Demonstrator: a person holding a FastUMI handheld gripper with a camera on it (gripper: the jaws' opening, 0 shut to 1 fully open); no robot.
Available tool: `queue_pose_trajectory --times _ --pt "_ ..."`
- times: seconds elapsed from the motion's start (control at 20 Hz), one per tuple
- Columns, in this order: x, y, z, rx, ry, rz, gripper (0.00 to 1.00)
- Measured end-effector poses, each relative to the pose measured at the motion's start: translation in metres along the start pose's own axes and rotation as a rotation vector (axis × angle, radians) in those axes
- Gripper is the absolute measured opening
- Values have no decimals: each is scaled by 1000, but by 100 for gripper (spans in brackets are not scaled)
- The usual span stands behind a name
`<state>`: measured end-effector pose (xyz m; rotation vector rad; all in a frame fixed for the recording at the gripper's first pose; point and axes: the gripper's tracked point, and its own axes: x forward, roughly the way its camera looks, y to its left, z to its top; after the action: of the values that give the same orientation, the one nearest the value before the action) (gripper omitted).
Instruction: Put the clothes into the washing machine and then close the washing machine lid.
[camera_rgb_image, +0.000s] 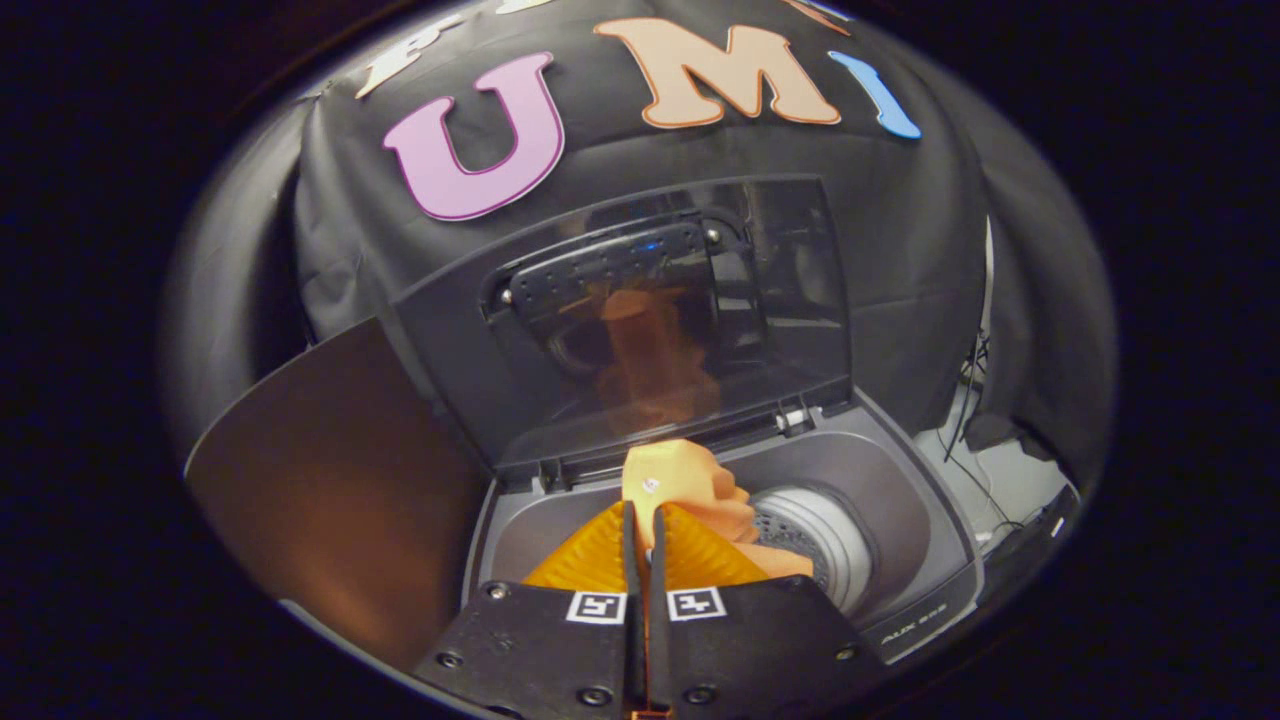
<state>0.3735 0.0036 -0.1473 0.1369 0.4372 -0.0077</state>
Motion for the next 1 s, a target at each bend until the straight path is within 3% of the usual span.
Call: queue_pose_trajectory --times 0.4,0.5,0.8,1.0 --pt "19 -30 -49 -2 79 -67 8" --pt "22 -40 -53 10 82 -123 26" --pt "23 -47 -57 -21 101 -158 79" --pt "19 -45 -60 -20 131 -187 97"
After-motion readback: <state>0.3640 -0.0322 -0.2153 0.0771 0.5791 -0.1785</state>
